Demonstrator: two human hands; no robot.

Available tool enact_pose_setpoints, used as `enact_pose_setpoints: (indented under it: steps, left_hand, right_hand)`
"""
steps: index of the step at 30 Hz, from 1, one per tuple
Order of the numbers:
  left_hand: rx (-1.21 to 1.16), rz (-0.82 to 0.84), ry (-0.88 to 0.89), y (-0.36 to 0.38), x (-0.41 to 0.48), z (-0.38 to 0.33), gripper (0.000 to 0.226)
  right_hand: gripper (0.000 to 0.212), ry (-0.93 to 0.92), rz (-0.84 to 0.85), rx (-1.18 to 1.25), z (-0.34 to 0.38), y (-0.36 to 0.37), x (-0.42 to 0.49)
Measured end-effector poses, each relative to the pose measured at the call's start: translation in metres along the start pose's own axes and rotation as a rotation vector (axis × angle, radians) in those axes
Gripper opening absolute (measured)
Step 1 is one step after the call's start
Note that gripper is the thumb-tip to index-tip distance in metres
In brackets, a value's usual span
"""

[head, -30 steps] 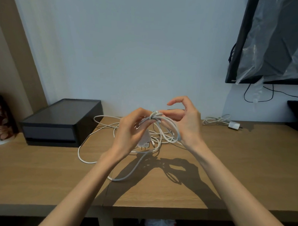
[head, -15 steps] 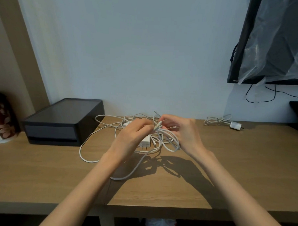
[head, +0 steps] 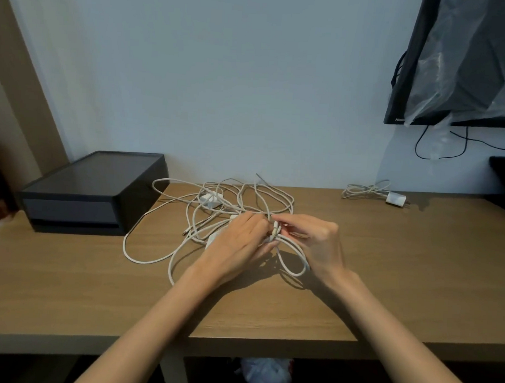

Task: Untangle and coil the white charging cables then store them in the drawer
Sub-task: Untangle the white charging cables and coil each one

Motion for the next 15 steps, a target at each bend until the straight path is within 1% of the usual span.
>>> enact_pose_setpoints:
  steps: [3,6,8,10,13,15]
  left_hand:
    - [-0.140,0.120,-0.184,0.004,0.001,-0.002,0.037]
    - [-0.294,0.148,-0.316,0.008,0.004,-0.003,0.038]
    - [-0.360,0.210,-0.391,0.015,0.005,-0.001,0.050]
    - [-0.403,0.337,-0.432,0.020,0.009,0.001,0.057]
    - [-0.471,0.526,-0.410,0.019,0.021,0.004,0.042]
    - [-0.481,0.594,-0.411,0.018,0.025,0.006,0.039]
  right_hand:
    - [0.035,0.017,0.011,-0.016,-0.004,-0.002,-0.007]
    - [0.035,0.033,0.017,-0.011,-0.010,-0.003,-0.015]
    - [0.036,0.048,0.029,-0.016,-0.015,-0.003,-0.020]
    - [0.035,0.050,0.038,-0.015,-0.019,-0.004,-0.023]
    - [0.029,0.011,0.046,-0.026,-0.019,-0.005,-0.025]
    - [0.029,-0.008,0.042,-0.035,-0.019,-0.004,-0.026]
Point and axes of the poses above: each hand's wrist, its own x-axis towards the middle knuckle, its own y-axis out of the palm, z = x × y, the point moved 4 cm from there along x, towards the middle knuckle, and after that the axes turned 6 degrees about -y, right-handed, at the moved point
